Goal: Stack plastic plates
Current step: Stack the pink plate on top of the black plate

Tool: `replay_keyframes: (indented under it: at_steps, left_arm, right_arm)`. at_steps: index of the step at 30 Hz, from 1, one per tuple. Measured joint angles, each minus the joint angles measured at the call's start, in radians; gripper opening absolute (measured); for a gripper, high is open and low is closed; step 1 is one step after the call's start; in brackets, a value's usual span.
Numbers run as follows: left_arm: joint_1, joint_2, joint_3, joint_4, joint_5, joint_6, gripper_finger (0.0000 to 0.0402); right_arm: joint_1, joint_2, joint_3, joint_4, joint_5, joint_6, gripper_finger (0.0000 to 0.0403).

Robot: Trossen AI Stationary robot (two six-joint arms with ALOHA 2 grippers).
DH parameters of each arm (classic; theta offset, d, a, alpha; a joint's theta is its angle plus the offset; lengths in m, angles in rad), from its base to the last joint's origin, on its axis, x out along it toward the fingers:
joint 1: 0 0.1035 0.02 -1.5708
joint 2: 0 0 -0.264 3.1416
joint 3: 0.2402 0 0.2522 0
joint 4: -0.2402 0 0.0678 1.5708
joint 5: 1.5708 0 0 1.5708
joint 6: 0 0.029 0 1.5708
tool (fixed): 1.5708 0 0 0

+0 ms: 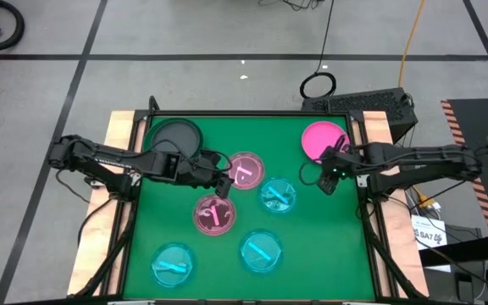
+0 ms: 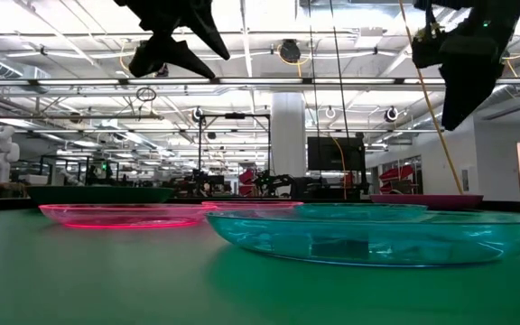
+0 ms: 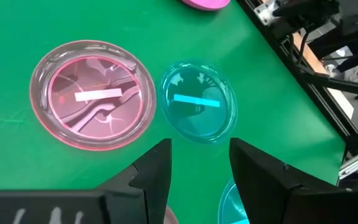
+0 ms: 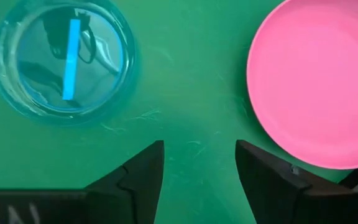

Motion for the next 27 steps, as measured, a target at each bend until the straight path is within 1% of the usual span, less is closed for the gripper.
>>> replay_keyframes:
  at_steps: [5,12,16,20,23,27]
  left_arm:
    - [0.000,0.003,0.000,0.001,0.001,0.029,0.0168]
    - [0.000,0.003,0.000,-0.003,0.001,0.033,0.0168]
    - [0.005,0.003,0.000,-0.003,0.001,0.067,0.0168]
    - [0.021,0.003,0.000,-0.017,0.002,0.066,0.0168]
    - [0.034,0.003,0.000,-0.016,0.001,0.067,0.0168]
    - [0.042,0.003,0.000,-0.016,0.001,0.075,0.0168]
  right_arm:
    - [-0.035,0.031,0.000,0.000,0.000,-0.016,0.0189]
    - [-0.099,0.052,0.000,0.004,0.000,-0.159,0.0188]
    - [-0.150,0.061,-0.002,0.030,-0.003,-0.229,0.0188]
    - [-0.223,0.063,-0.052,0.087,-0.088,-0.282,0.0188]
    - [-0.271,0.063,-0.075,0.091,-0.105,-0.261,0.0189]
    - [-0.319,0.064,-0.081,0.093,-0.132,-0.272,0.0215]
